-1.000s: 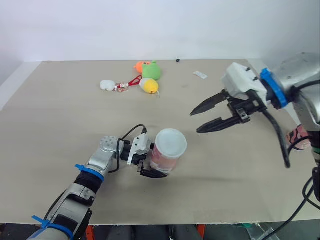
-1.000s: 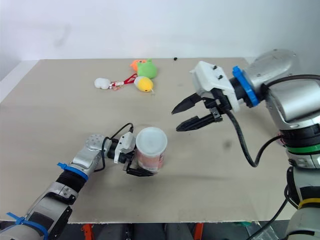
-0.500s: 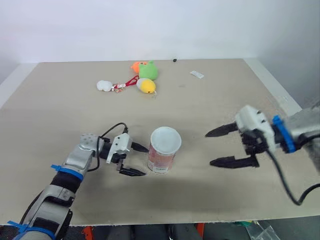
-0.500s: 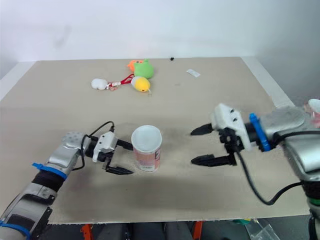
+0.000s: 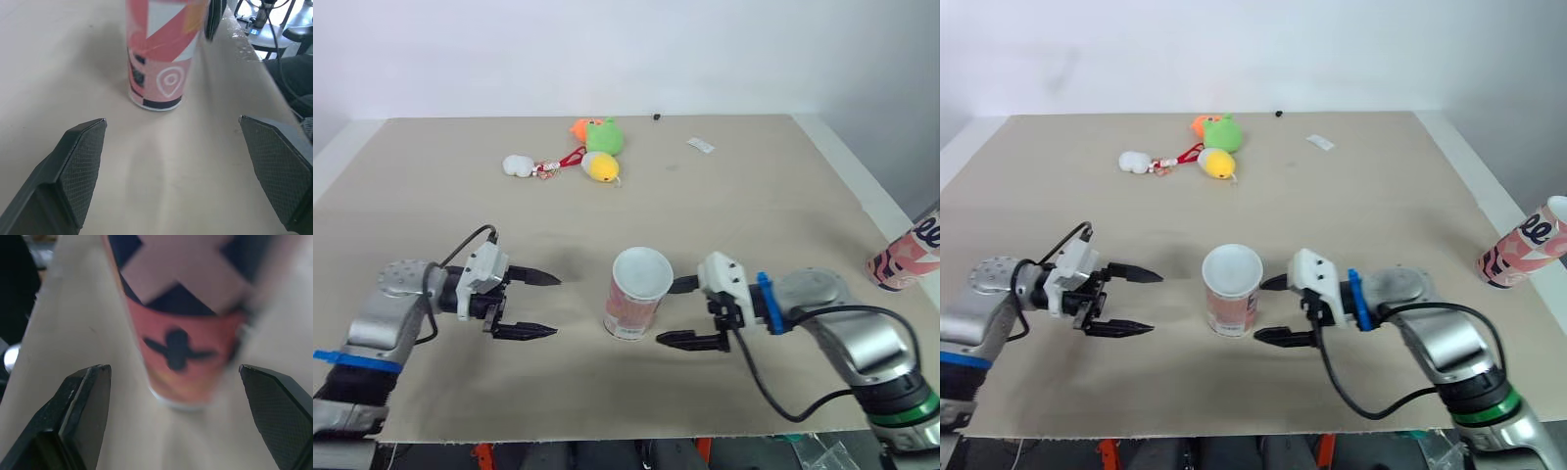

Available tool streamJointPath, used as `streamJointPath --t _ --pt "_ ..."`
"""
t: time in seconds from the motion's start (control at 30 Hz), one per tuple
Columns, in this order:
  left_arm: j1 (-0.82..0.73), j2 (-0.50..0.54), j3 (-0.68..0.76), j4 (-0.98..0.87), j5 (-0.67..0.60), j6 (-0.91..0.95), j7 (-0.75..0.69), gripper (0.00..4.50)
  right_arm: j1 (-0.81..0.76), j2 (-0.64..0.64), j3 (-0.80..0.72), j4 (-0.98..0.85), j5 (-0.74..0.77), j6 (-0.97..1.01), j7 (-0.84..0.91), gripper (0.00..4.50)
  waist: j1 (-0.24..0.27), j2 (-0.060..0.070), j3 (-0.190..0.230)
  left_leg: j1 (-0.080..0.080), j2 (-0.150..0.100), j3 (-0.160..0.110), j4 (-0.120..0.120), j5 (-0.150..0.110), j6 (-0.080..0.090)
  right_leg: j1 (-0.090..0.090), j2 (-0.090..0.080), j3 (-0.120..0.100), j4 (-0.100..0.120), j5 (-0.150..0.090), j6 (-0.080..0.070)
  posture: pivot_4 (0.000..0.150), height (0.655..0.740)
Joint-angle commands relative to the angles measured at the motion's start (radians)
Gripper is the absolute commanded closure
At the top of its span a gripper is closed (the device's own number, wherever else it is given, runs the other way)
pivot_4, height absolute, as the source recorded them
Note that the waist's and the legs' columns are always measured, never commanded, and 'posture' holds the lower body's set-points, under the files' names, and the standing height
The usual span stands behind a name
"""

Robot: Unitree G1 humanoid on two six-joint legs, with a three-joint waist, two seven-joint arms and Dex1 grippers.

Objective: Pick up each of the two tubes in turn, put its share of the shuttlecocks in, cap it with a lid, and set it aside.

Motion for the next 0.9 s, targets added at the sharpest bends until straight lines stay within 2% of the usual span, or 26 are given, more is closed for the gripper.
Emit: streamJointPath --t 0.03,0.5,0.7,0.9 --pt "0.005 0.031 0.046 -0.070 -0.051 0.062 0.030 0.00 -0.020 0.019 0.012 0.000 -0.015 -0.026 -0.008 0.04 0.002 0.000 0.000 0.000 0.000 -0.001 0.000 0.000 0.000 0.000 -0.001 -0.001 0.000 0.000 0.000 0.150 0.7323" --pt "0.055 0.026 0.145 -0.200 -0.154 0.135 0.145 0.00 -0.064 0.210 0.090 0.129 -0.085 -0.105 -0.057 0.04 0.000 -0.003 0.001 0.000 0.000 -0.001 0.000 0.000 -0.001 0.000 0.001 -0.001 0.000 0.001 -0.002 0.150 0.7323" --pt "0.067 0.021 0.154 -0.231 -0.178 0.143 0.181 0.00 -0.071 0.223 0.087 0.148 -0.080 -0.121 -0.034 0.04 0.000 -0.003 0.001 0.000 0.000 -0.001 0.000 0.001 -0.001 0.000 0.000 -0.001 0.000 0.001 -0.002 0.150 0.7323" --pt "0.017 -0.026 0.155 -0.243 -0.254 0.182 0.238 0.00 -0.075 0.220 0.059 0.135 -0.063 -0.108 -0.043 0.04 0.000 -0.003 0.001 0.000 0.000 -0.001 0.000 0.001 -0.002 0.000 0.000 -0.002 0.000 0.001 -0.002 0.150 0.7323"
